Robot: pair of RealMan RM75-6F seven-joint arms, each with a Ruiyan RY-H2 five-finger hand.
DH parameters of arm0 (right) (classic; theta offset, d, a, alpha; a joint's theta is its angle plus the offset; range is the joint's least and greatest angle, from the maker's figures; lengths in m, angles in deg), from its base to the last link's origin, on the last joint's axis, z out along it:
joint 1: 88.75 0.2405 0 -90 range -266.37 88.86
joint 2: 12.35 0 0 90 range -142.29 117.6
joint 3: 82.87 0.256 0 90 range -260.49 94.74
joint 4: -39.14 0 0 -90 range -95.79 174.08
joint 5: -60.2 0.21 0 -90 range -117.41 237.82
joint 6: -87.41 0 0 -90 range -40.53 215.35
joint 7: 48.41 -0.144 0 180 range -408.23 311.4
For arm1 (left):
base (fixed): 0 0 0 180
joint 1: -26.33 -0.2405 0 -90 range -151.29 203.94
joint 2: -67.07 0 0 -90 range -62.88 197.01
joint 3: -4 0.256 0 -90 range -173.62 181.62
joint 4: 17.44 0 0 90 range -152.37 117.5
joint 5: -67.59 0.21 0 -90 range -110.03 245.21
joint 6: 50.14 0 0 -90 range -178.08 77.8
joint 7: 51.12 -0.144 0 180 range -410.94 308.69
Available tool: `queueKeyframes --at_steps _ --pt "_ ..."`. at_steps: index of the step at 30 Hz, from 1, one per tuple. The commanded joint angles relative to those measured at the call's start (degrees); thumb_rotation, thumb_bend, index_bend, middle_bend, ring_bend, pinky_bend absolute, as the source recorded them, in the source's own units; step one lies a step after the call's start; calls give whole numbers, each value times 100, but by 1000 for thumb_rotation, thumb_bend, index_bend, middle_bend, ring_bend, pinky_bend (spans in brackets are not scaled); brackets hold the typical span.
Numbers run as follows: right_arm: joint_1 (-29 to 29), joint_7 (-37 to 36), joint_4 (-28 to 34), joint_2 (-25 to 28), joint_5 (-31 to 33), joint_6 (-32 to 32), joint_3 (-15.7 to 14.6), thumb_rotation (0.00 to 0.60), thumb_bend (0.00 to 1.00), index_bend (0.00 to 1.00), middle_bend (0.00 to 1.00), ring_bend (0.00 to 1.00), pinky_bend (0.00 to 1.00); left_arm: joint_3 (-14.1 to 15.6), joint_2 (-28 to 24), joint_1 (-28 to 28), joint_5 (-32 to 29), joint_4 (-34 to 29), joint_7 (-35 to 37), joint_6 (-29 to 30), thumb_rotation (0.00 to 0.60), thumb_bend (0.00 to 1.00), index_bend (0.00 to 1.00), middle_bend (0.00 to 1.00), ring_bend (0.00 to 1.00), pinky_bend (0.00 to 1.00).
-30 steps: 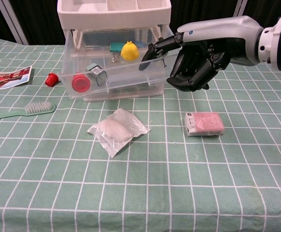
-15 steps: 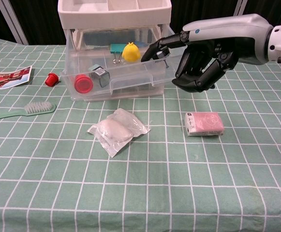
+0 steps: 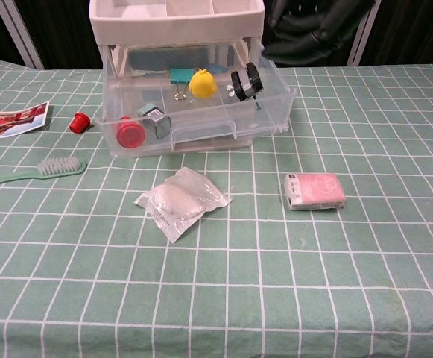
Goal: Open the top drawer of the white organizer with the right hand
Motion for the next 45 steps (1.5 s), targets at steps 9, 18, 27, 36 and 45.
queueKeyframes --at_steps 9,18,27,36,45 --pt "2189 2365 -1241 -1461 2932 96 -72 600 56 442 968 948 985 62 26 -151 -70 32 70 112 600 21 252 234 192 205" --pt "3095 3234 -1926 -2174 4133 352 -274 600 54 444 968 949 985 60 47 -220 -138 111 161 144 600 21 253 233 192 205" --pt "3432 3320 -2216 -2265 4398 -57 -381 600 55 418 968 948 985 38 77 -243 -197 159 208 127 600 21 252 233 193 205" --pt "3575 3166 -2290 -2171 4344 -407 -522 600 54 388 968 946 983 2 71 -215 -203 138 177 96 600 21 253 233 193 205" --pt "3668 3057 -2292 -2137 4147 -543 -704 600 47 376 968 941 981 0 64 -223 -225 112 159 76 600 20 252 233 193 205"
